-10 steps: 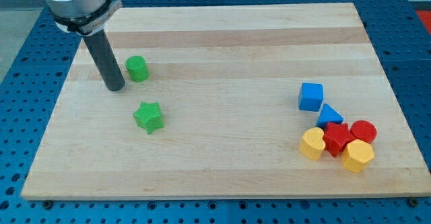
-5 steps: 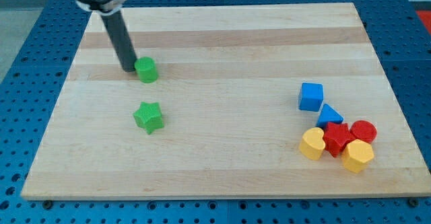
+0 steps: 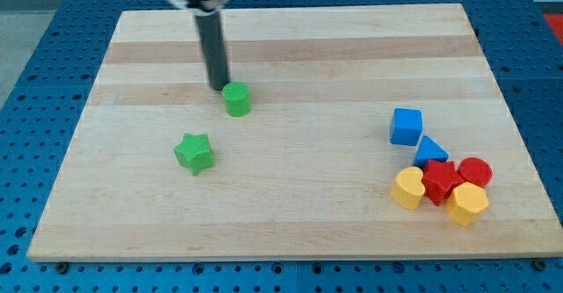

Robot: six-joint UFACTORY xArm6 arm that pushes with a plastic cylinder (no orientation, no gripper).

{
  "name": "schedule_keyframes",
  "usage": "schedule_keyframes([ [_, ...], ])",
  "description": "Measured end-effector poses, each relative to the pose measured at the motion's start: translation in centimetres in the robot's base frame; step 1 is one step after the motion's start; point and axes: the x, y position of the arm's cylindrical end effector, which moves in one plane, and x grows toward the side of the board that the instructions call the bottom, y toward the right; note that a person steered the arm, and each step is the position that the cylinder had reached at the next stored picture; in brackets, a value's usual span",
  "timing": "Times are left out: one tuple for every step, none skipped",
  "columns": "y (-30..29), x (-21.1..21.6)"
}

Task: Push the green circle towards the center of the board

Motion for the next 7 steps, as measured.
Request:
schedule_keyframes([
  [-1.0, 4.8],
  [-0.3, 6.6],
  [2.0, 5.6],
  [5.2, 2.7],
  [7.1, 0.5],
  [7.6, 0.4],
  [7.6, 0.4],
])
